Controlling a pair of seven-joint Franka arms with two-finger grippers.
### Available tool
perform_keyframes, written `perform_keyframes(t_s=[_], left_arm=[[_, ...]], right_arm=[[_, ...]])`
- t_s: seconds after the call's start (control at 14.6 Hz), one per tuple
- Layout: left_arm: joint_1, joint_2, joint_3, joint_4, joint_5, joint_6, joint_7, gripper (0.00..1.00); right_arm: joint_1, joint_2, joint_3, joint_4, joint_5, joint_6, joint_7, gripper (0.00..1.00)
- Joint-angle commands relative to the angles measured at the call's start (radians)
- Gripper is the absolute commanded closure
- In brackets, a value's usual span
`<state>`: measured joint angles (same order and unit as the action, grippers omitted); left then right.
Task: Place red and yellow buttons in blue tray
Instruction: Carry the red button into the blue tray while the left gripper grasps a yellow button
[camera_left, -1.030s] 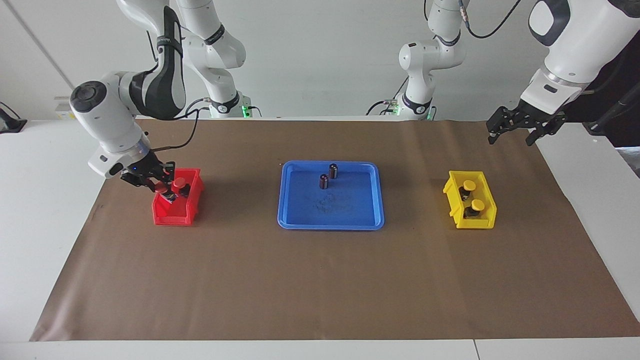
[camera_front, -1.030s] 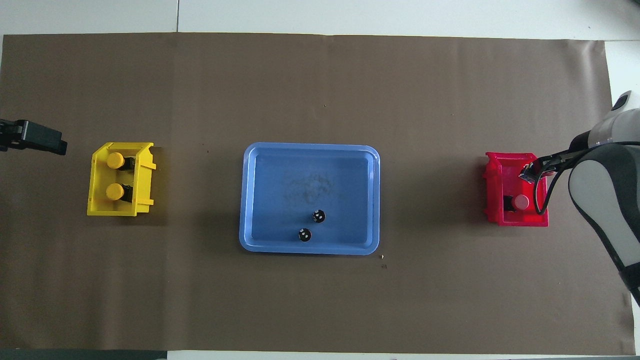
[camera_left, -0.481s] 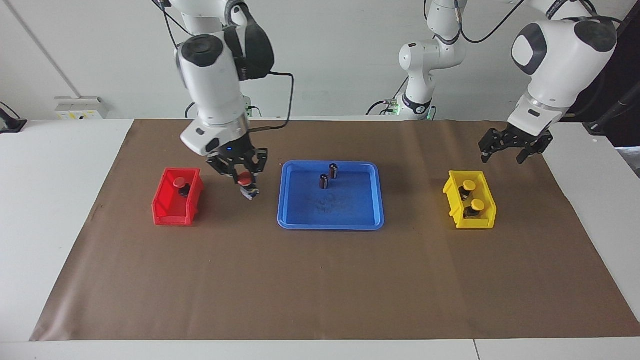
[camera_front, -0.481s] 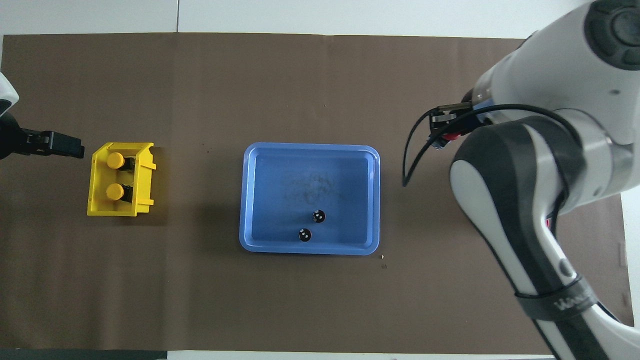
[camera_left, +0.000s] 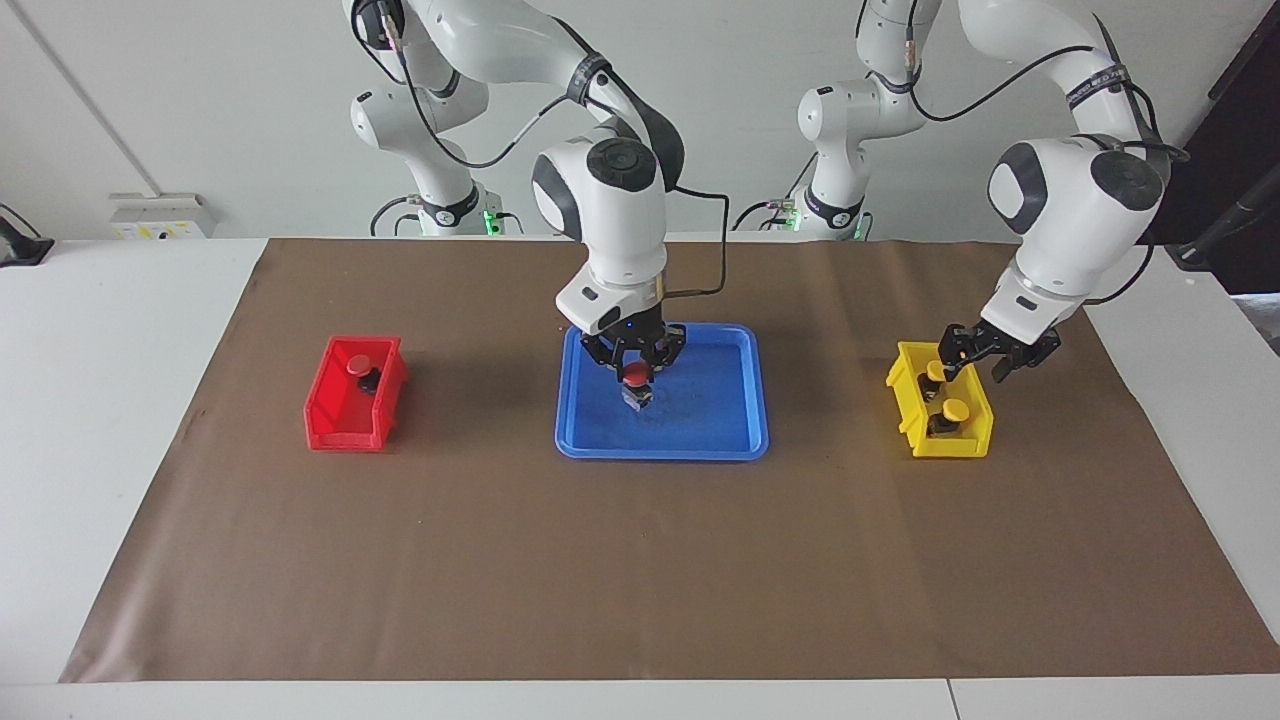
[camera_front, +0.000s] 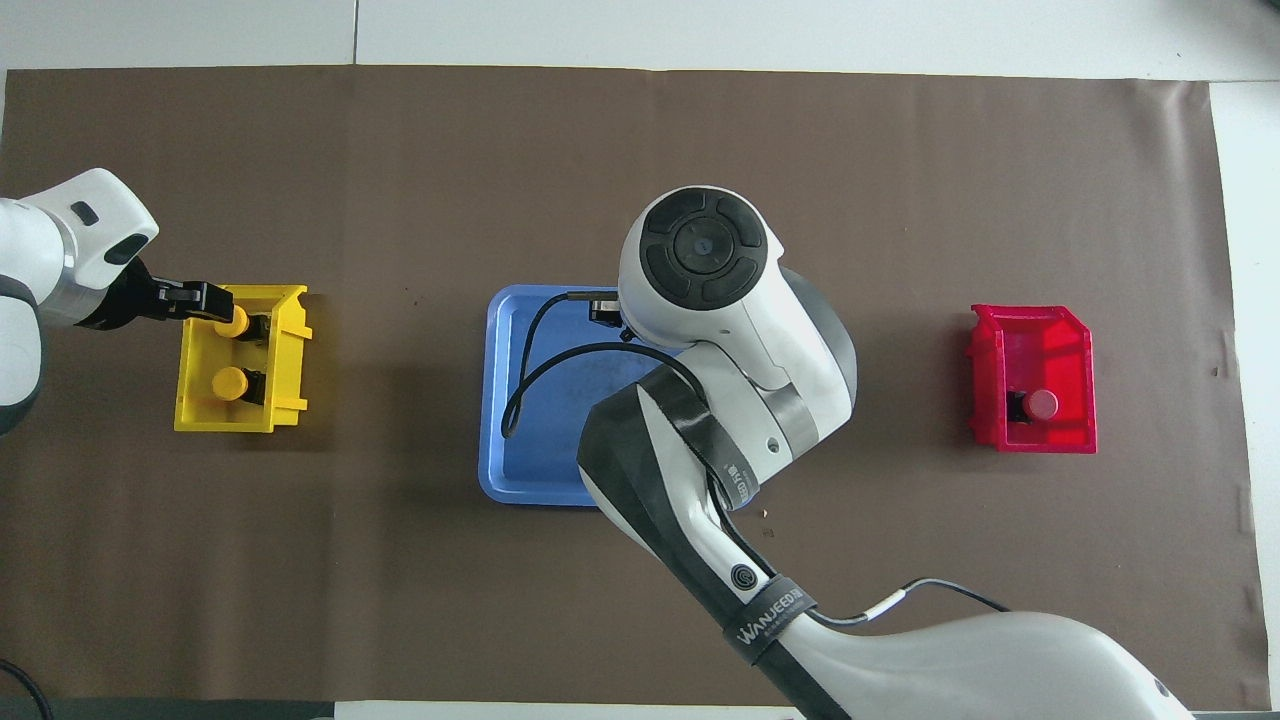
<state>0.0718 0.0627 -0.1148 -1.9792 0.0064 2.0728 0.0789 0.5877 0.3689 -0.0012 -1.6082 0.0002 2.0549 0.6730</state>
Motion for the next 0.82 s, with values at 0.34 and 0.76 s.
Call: perform_keyframes(t_s=[0.34,0.76], left_arm=[[0.026,0.058,-0.002,-0.056,0.0,0.14,-0.034,0.42],[0.025,0.065,-0.002,-0.113,0.0,0.205,-0.034,0.41]], right_arm=[[0.05,0.027,-0.006,-0.11,-0.031,0.137,0.065,0.71],[0.024,0.024,-0.019,-0.058,-0.029,0.131,0.054,0.05]])
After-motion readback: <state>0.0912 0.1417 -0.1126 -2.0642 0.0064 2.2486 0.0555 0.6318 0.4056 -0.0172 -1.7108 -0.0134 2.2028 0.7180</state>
